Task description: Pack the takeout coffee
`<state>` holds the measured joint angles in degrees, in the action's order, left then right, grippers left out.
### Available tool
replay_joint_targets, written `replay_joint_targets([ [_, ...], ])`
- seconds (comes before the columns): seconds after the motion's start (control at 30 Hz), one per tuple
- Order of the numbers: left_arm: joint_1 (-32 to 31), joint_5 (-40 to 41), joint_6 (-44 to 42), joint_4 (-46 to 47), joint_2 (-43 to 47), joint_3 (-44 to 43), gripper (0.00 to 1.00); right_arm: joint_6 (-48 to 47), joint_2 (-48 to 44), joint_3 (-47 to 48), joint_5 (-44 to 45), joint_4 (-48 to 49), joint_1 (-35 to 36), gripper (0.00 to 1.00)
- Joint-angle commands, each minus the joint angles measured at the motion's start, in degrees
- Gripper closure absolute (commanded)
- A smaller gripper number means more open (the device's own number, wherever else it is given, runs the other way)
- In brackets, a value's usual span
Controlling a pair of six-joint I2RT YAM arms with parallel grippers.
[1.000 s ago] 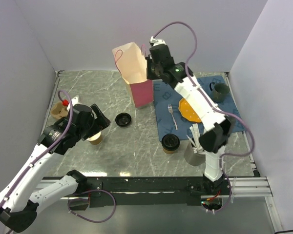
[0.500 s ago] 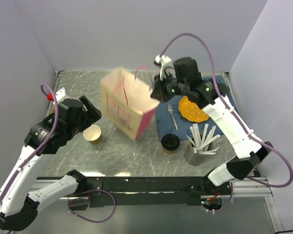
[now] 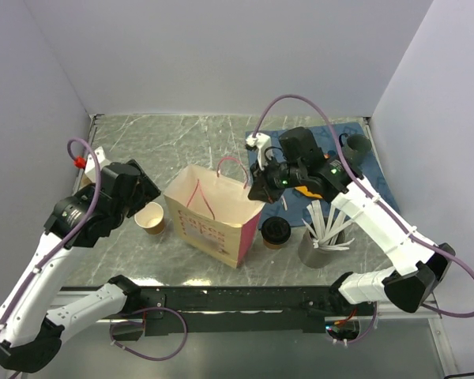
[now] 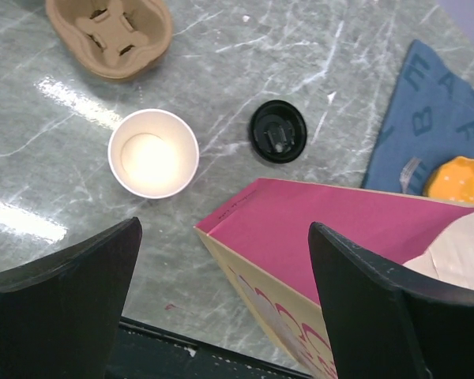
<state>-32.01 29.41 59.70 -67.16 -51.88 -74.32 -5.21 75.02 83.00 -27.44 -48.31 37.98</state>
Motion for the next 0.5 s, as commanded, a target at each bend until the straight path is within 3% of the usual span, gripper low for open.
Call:
replay_joint_targets([
  [0.0,0.54,2.23,0.59,0.53,-1.64,2.25,0.06,-2.08,0.91,1.28,2.30,2.79,3.24,0.89],
  [0.17,3.43,3.37,3.40,-0.96,-3.23,1.91,0.03,-3.05,3.29,2.17,8.01,0.85,5.61,0.87],
  [0.3,8.62,-0.39,2.26,2.02,-2.79,2.78,0.05,-3.92,2.41,1.72,9.33,2.26,5.88,0.87],
  [0.47,13.46,-4.36,1.64,4.84,-3.40,3.92,0.07,-6.03,4.68,3.56,10.65,0.95,5.88,0.76],
])
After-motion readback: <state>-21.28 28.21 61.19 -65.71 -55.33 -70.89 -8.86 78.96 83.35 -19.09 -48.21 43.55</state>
